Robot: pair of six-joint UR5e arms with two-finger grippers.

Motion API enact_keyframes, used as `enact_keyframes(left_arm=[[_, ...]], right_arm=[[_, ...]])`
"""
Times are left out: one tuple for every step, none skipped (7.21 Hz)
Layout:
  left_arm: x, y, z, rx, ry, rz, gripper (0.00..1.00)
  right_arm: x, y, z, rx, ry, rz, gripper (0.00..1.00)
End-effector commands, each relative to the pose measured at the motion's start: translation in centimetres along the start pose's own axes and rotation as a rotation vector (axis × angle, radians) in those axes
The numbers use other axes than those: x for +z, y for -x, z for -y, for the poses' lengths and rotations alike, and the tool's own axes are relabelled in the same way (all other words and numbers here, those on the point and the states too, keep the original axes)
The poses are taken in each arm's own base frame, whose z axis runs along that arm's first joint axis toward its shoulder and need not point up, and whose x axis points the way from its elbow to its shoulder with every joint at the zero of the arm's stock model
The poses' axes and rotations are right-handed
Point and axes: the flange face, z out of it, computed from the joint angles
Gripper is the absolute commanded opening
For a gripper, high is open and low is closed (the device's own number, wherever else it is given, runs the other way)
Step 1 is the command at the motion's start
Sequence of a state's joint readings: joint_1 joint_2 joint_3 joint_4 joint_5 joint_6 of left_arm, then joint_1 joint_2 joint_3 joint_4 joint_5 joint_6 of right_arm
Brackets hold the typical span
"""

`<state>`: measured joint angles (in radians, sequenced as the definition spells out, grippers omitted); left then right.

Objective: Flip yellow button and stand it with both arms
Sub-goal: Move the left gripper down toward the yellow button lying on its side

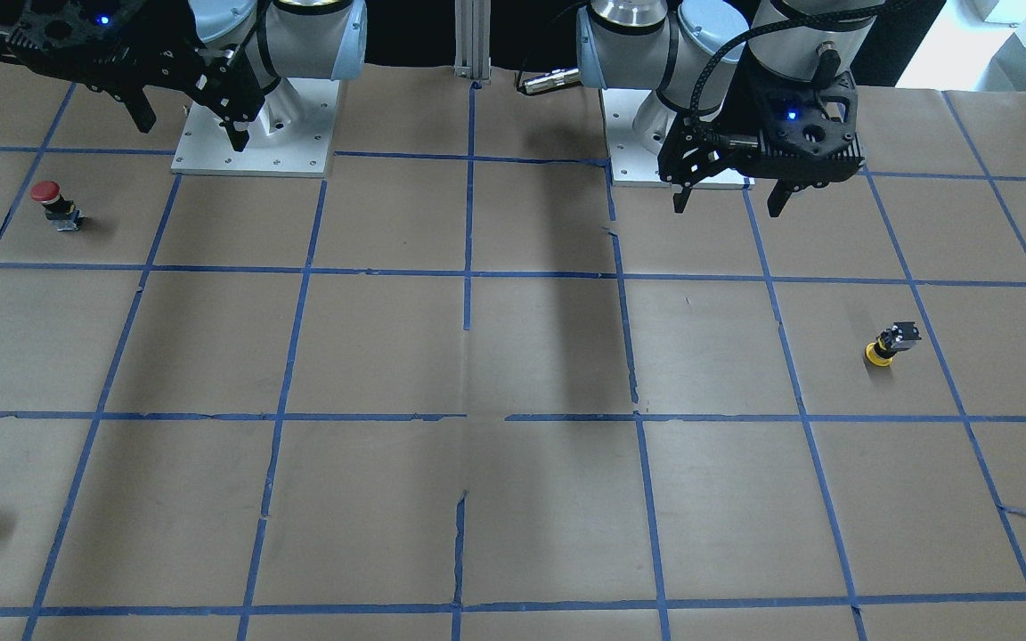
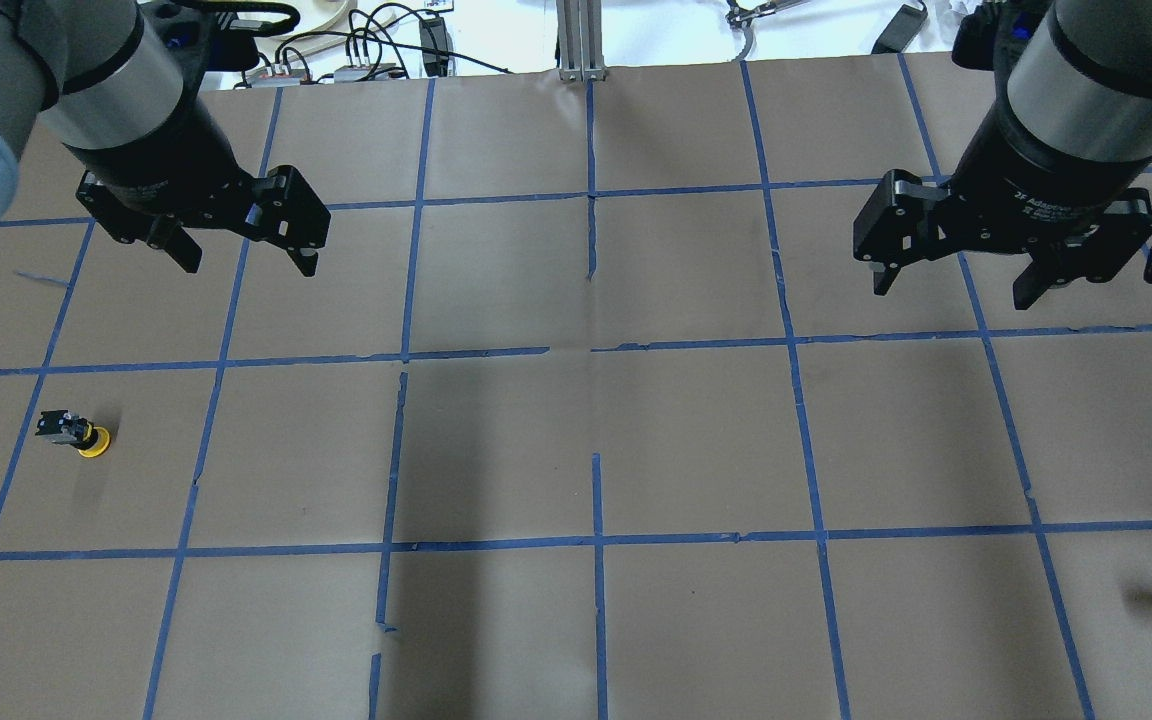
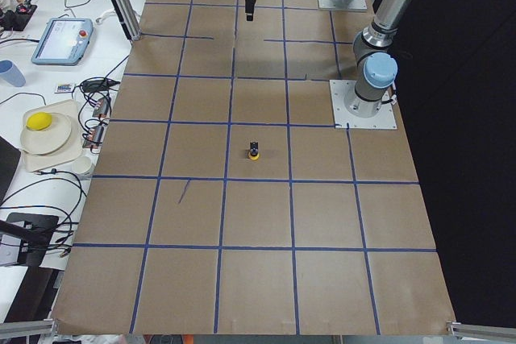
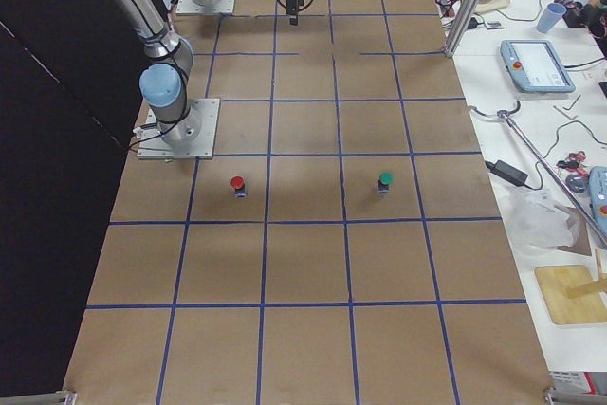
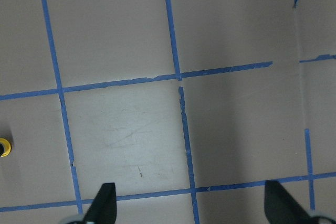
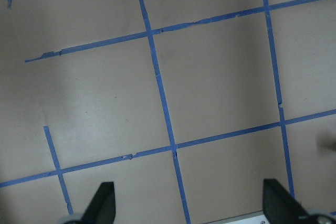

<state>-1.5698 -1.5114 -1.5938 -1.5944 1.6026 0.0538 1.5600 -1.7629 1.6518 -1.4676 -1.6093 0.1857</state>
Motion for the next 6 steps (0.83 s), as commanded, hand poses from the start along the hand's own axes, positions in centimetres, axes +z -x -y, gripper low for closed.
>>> enact_keyframes(left_arm=[[0.3, -0.5, -0.1, 0.001, 0.019, -0.023, 1.00], [0.5, -0.5, -0.6, 0.003, 0.012, -0.023, 1.00], [1.0, 0.5, -0.4, 0.000, 0.017, -0.016, 1.00], [2.2, 2.4, -0.1, -0.027, 0.040, -0.024, 1.00], [4.1, 5.1, 0.3, -0.050, 0.067, -0.032, 1.00], [5.8, 8.0, 0.8, -0.043, 0.031, -0.024, 1.00]], right_arm=[[0.2, 0.1, 0.2, 0.000, 0.005, 0.001, 1.00], [0.2, 0.1, 0.3, 0.000, 0.003, 0.000, 1.00], [0.2, 0.0, 0.1, 0.000, 0.003, -0.002, 1.00], [0.1, 0.0, 0.0, 0.000, 0.004, -0.005, 1.00], [0.2, -0.1, -0.1, 0.000, 0.008, -0.008, 1.00], [0.7, 0.0, 0.0, 0.008, 0.020, -0.008, 1.00]])
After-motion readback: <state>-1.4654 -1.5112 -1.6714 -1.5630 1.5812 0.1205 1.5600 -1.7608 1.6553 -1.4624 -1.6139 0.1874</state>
